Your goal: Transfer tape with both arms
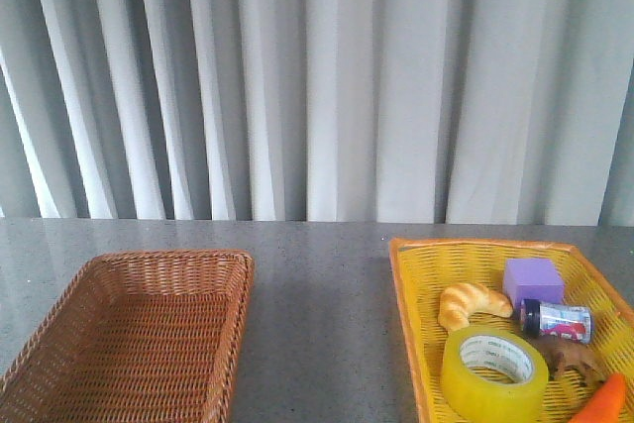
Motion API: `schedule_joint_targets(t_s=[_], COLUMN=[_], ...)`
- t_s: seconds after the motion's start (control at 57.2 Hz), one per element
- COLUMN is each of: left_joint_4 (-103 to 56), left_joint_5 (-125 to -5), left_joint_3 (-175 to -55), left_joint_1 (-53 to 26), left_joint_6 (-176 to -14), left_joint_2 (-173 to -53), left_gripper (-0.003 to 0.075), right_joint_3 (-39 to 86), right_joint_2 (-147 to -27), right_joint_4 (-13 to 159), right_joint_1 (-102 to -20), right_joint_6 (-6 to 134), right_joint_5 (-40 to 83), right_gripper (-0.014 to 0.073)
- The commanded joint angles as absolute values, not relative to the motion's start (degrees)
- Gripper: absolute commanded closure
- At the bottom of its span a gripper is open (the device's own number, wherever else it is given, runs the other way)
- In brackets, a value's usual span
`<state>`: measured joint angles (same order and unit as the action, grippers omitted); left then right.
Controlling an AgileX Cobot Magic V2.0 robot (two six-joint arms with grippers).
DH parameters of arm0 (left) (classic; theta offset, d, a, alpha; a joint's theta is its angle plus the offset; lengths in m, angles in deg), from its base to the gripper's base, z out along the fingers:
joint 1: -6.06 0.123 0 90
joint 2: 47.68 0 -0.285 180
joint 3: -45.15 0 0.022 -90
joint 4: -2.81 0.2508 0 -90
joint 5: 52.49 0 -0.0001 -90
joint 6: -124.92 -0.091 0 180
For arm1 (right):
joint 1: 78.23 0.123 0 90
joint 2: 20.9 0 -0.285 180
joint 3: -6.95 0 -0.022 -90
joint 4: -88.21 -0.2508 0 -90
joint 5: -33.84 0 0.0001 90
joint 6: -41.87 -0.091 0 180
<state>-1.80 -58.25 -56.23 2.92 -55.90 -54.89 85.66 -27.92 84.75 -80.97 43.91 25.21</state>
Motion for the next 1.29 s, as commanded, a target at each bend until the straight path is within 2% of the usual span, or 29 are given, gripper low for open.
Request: schedule_joint_targets(t_s=[0.0, 0.646, 0.908, 1.275], left_joint_4=[-1.89, -2.02, -1.96, -1.50], left_joint_5=[-53.57, -50.46, -50.77, -66.91], left_joint_3=[-56.69, -58.44, -71.14, -95.01], left_joint_1=[3.12, 3.12, 3.12, 3.12], left_joint_6=[-55.50, -55.08, -55.08, -56.80], left_joint_2=[-54.01, -54.01, -55.97, -76.63], left_gripper=[0.0726, 0.0726, 0.0726, 0.0726], right_joint_3=[85.89, 84.74, 72.16, 48.76], right_joint_2=[-27.40, -27.47, -33.56, -53.11], right_joint_4=[84.96, 81.42, 79.05, 83.66], right_joint_1=[-81.30, -81.30, -81.30, -81.30], right_joint_6=[44.42, 43.68, 42.47, 43.70], right_joint_5=[29.62, 31.80, 29.73, 15.06], right_gripper=[0.0601, 0.0601, 0.0601, 0.0601])
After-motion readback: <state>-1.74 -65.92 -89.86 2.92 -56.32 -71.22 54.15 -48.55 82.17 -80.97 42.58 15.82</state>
